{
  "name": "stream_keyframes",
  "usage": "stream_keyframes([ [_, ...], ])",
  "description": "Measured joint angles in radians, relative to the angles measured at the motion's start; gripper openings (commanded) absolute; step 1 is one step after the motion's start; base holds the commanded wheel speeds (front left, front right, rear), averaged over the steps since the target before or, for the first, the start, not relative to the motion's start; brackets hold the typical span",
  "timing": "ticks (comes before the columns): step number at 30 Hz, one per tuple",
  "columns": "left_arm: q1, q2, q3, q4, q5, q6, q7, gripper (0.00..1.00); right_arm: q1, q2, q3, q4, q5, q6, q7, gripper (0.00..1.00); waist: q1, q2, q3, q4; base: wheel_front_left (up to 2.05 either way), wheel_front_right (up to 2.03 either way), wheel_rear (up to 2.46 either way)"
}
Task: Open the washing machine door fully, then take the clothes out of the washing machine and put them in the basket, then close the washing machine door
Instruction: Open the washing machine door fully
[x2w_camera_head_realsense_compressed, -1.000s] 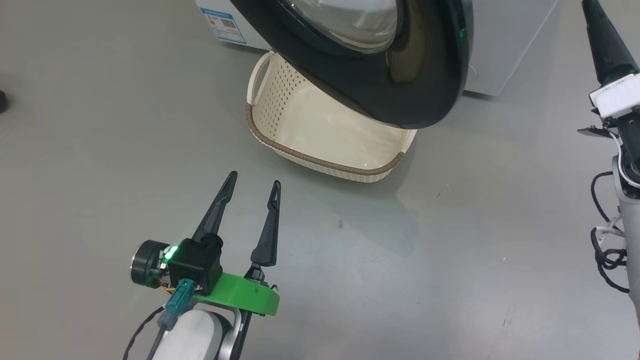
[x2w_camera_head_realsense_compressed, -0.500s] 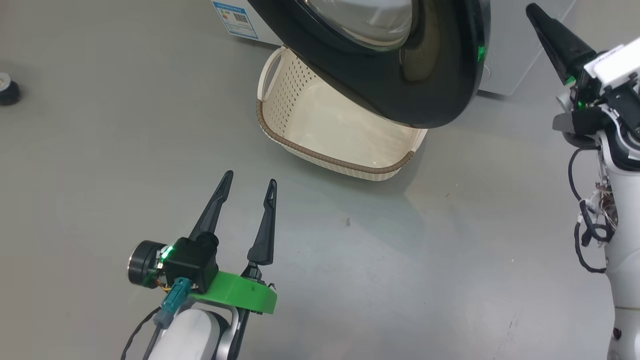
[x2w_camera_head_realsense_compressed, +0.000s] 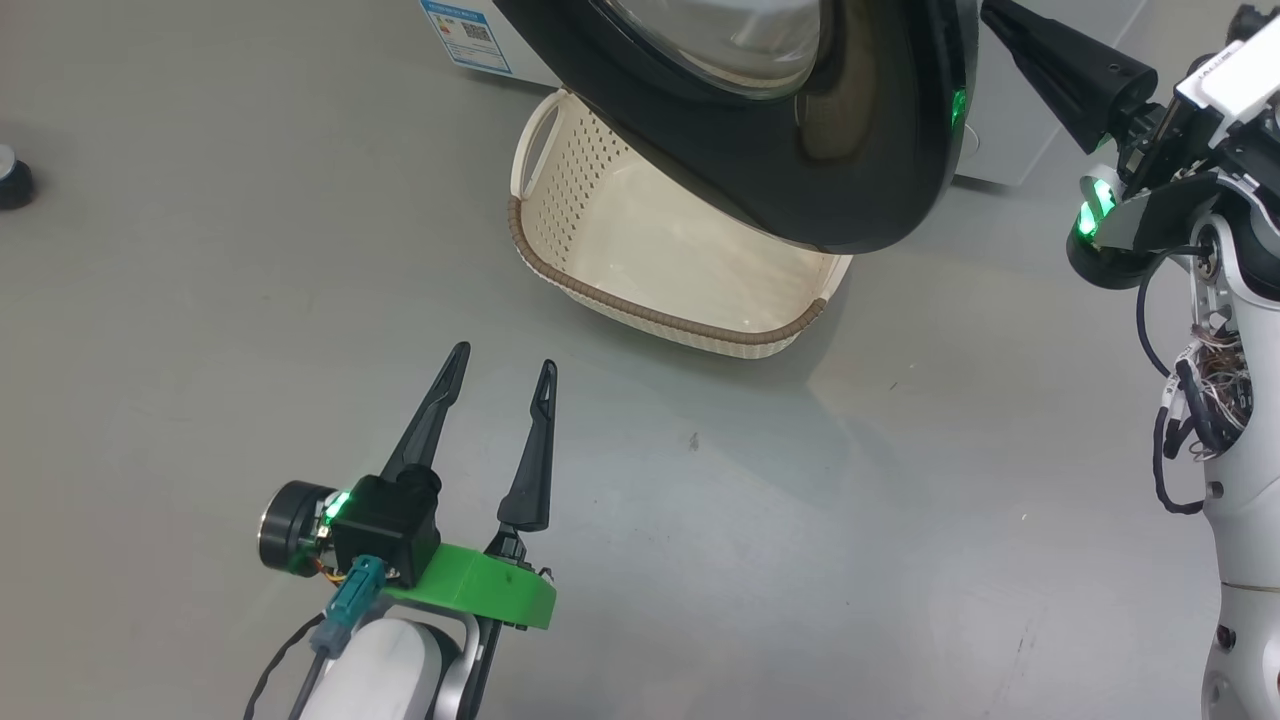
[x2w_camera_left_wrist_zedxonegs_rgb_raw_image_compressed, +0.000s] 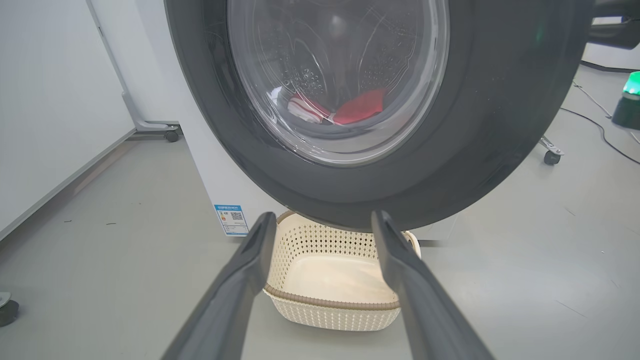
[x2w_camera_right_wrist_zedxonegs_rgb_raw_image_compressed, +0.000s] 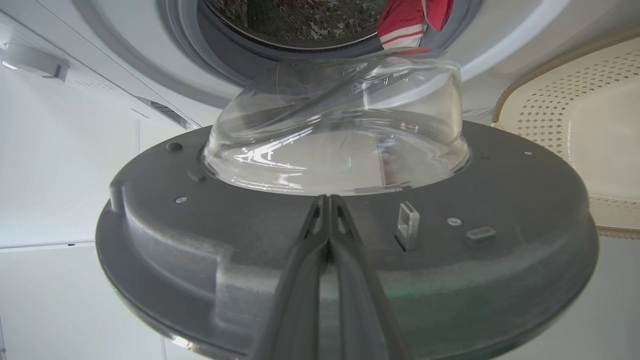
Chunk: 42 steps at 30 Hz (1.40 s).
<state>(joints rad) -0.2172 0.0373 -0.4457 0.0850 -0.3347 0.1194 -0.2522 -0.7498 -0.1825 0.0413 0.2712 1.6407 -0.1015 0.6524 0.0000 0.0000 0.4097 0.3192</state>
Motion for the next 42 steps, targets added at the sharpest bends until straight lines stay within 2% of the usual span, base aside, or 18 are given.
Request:
stream_keyframes([
  [4,-0.001,0.000,-0.001,0.000,-0.001,0.000,0.000,1.00,-0.004,-0.001,0.009,0.000,0.017,-0.015,0.046,0.00,0.0000,0.0000,0.000,0.003,0.00,0.00,0.00],
  [23,-0.002,0.000,0.002,0.008,-0.009,0.000,0.000,1.00,0.015,-0.018,0.075,0.036,0.030,-0.025,0.162,0.00,0.0000,0.0000,-0.025,0.018,0.00,0.00,0.00],
  [35,-0.002,0.000,-0.002,0.030,-0.008,0.000,0.000,1.00,0.067,0.047,0.103,0.060,0.048,-0.026,0.169,0.00,0.0000,0.0000,-0.076,0.020,0.00,0.00,0.00],
  [42,-0.002,0.000,-0.006,0.029,-0.007,0.000,0.000,1.00,0.081,0.078,0.158,0.065,0.048,-0.026,0.169,0.00,0.0000,0.0000,-0.092,0.026,0.00,0.00,0.00],
])
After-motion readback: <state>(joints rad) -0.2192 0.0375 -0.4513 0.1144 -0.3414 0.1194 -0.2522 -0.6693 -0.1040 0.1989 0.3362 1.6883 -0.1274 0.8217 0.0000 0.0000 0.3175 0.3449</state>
